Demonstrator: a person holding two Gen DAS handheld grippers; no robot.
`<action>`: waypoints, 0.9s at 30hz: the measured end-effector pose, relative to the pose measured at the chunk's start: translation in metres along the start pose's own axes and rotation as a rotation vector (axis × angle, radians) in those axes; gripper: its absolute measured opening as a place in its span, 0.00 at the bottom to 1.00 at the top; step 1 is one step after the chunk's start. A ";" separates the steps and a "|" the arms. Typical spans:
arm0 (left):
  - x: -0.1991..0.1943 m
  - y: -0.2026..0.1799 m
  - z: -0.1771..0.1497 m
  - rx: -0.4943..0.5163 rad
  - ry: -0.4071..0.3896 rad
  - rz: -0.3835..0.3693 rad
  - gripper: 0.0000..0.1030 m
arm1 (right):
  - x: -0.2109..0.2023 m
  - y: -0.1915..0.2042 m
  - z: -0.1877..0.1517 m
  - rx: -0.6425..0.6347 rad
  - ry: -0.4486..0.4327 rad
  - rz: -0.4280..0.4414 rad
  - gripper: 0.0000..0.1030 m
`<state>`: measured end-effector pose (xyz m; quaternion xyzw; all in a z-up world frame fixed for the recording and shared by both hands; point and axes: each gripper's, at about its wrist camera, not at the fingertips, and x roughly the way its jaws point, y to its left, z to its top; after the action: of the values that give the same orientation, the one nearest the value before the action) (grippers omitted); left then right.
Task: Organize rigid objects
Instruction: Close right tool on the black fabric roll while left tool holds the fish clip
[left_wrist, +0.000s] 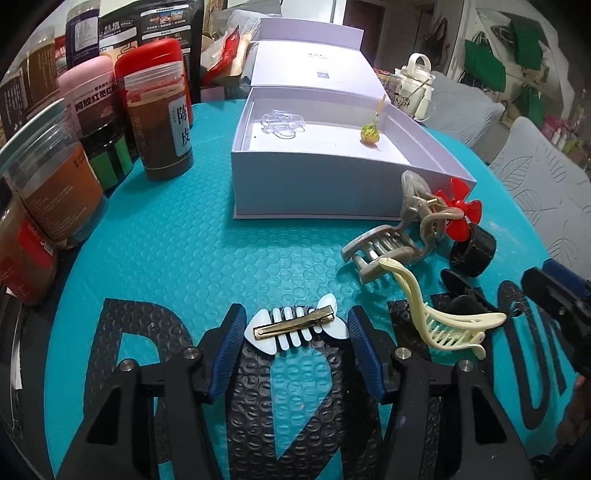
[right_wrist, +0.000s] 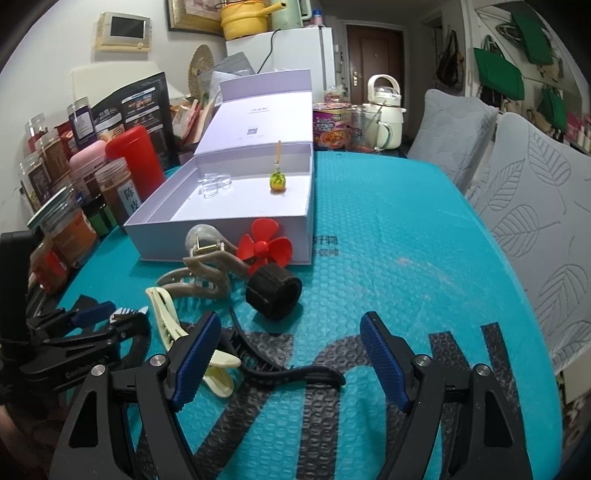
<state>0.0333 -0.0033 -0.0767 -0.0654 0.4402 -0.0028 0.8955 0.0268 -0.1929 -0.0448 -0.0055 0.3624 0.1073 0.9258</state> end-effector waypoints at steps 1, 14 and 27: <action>-0.001 0.000 0.000 -0.001 -0.001 -0.001 0.55 | 0.001 0.000 0.000 0.001 0.002 0.002 0.76; -0.023 0.005 0.013 0.017 -0.056 -0.006 0.55 | 0.021 0.004 0.004 0.007 0.044 0.042 0.76; -0.013 0.003 0.027 0.014 -0.060 -0.043 0.55 | 0.055 0.001 0.018 -0.027 0.057 0.055 0.76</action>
<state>0.0466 0.0033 -0.0501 -0.0686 0.4116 -0.0231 0.9085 0.0777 -0.1797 -0.0681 -0.0113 0.3870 0.1374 0.9117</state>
